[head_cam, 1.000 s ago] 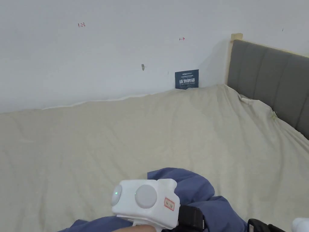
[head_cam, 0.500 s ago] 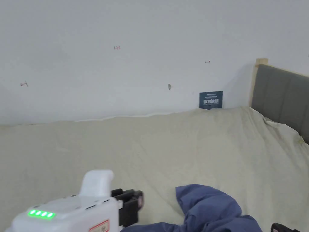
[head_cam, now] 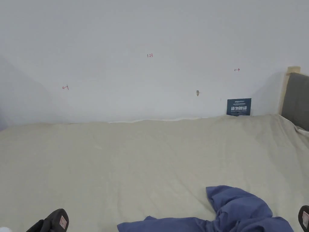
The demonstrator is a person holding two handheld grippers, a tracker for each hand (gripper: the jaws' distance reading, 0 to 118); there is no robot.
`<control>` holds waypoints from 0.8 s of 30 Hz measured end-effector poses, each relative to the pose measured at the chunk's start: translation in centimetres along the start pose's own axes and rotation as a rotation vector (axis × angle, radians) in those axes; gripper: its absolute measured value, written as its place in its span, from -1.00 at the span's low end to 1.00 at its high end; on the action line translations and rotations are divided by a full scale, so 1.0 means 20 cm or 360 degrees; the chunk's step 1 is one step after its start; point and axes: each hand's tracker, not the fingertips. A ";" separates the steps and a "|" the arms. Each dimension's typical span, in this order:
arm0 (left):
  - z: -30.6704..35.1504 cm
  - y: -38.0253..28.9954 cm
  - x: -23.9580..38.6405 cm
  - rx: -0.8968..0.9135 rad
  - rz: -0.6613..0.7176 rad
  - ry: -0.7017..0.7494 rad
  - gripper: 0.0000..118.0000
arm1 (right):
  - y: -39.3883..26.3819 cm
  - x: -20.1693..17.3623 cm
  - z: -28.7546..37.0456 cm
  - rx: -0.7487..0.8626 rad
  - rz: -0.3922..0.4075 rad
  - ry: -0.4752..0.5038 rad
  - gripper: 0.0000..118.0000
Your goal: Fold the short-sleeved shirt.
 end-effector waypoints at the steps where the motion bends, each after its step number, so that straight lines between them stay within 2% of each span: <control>1: 0.00 0.00 0.01 0.0006 -0.0005 -0.0006 -1.00 | 0.00 -0.01 0.00 -0.0009 0.0014 0.0007 -1.00; 5: -0.08 0.04 0.03 -0.0038 0.0049 -0.0031 -1.00 | 0.01 -0.02 -0.01 -0.0031 0.0067 0.0050 -1.00; 7: -0.23 0.08 0.04 -0.0165 0.0078 -0.0094 -1.00 | 0.01 -0.02 -0.01 -0.0037 0.0084 0.0064 -1.00; 9: -0.49 0.15 0.06 -0.0461 0.0036 -0.0136 -1.00 | 0.01 -0.02 -0.03 -0.0050 0.0078 0.0085 -1.00; 14: -1.13 0.07 0.16 -0.1085 -0.0285 -0.0150 -1.00 | -0.02 0.00 -0.11 -0.0116 0.0070 0.0122 -1.00; 16: -1.30 -0.02 0.16 -0.1296 -0.0265 -0.0112 -0.99 | -0.05 0.01 -0.14 -0.0158 0.0076 0.0130 -1.00; 17: -1.39 -0.07 0.16 -0.1393 -0.0214 -0.0090 -0.63 | -0.06 0.01 -0.15 -0.0178 0.0080 0.0133 -1.00; 19: -1.51 -0.15 0.14 -0.1474 -0.0143 -0.0046 0.71 | -0.09 0.03 -0.17 -0.0209 0.0084 0.0135 -1.00; 20: -1.55 -0.20 0.12 -0.1542 -0.0099 -0.0037 1.00 | -0.11 0.03 -0.18 -0.0226 0.0083 0.0139 -1.00; 24: -1.66 -0.35 0.08 -0.1735 -0.0044 0.0041 1.00 | -0.17 0.06 -0.24 -0.0306 0.0068 0.0142 -1.00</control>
